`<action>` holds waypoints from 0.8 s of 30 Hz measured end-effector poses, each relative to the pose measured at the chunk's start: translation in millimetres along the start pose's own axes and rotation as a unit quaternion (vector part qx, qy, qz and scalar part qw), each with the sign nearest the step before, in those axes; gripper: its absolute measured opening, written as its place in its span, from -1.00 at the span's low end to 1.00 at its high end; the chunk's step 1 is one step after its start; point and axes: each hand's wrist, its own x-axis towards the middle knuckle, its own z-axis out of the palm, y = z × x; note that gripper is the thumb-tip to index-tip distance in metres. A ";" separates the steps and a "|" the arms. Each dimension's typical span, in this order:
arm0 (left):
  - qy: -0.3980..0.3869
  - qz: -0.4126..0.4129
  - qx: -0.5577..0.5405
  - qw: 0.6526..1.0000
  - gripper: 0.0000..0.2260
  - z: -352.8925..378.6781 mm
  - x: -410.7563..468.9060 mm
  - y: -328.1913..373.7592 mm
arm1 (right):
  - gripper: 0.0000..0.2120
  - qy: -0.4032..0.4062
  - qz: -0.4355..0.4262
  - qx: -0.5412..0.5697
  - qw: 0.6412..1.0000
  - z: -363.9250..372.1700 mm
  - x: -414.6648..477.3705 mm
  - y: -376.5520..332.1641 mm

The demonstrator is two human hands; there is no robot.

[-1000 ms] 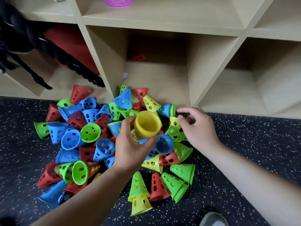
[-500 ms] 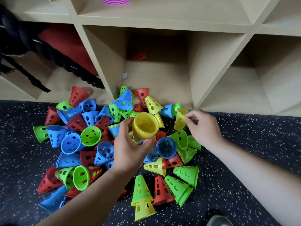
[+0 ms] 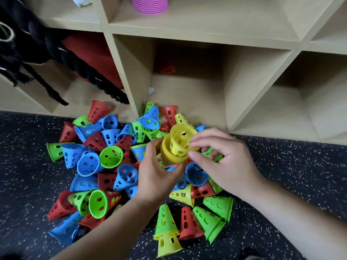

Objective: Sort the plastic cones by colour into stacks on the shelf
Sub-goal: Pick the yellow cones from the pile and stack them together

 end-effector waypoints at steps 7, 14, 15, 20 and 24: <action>0.025 0.000 0.010 1.000 -0.36 -9.9 1.1 -4.9 | -0.88 0.043 0.080 -0.107 0.990 0.1 28.9 74.1; 0.027 0.006 0.005 1.000 -0.38 -10.7 9.4 -7.8 | -0.81 -0.066 0.107 -0.228 0.966 21.9 81.1 136.7; 0.026 0.008 0.004 1.000 -0.39 -11.4 11.5 -8.3 | -0.79 -0.079 0.107 -0.251 0.959 26.6 85.0 139.9; 0.019 0.012 -0.005 1.000 -0.40 -16.1 20.9 -13.1 | -0.72 -0.118 0.092 -0.318 0.936 48.5 88.0 159.0; 0.008 0.006 -0.011 1.000 -0.38 -17.8 26.5 -19.0 | -0.73 -0.117 0.074 -0.339 0.930 55.9 90.7 170.2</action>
